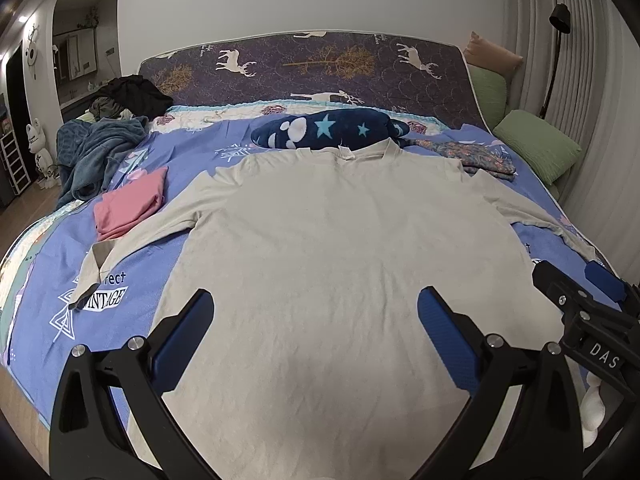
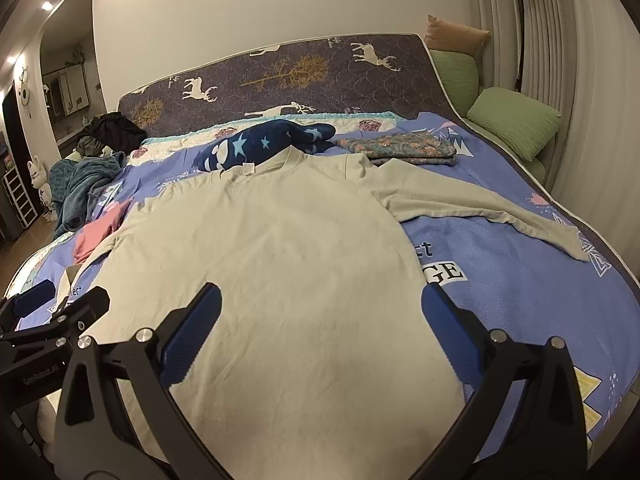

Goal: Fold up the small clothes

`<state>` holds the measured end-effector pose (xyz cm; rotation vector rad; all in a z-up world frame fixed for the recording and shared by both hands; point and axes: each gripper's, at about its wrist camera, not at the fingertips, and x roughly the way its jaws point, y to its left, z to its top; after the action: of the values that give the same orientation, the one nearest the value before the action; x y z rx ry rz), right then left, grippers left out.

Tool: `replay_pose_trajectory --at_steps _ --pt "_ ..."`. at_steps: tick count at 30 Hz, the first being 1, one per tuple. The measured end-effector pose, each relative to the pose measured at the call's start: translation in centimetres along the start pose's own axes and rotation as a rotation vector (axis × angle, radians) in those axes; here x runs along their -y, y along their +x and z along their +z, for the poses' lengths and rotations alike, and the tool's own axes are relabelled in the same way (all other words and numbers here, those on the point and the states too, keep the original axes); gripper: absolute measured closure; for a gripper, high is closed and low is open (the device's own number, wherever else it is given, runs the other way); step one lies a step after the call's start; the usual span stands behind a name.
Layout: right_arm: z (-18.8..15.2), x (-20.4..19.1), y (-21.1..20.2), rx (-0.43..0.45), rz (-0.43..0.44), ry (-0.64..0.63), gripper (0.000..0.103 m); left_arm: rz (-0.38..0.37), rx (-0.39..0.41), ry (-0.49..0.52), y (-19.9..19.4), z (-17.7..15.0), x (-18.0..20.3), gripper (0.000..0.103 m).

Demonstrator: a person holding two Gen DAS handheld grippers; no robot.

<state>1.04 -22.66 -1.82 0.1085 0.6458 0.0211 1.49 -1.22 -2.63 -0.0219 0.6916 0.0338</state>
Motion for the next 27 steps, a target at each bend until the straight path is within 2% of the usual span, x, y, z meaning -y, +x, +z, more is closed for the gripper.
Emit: replay_pose_trajectory --at_steps 27 --pt "-0.3 -0.7 0.4 -0.002 -0.016 -0.021 0.002 -0.025 -0.048 -0.007 1.5 -1.0 -0.5 0.001"
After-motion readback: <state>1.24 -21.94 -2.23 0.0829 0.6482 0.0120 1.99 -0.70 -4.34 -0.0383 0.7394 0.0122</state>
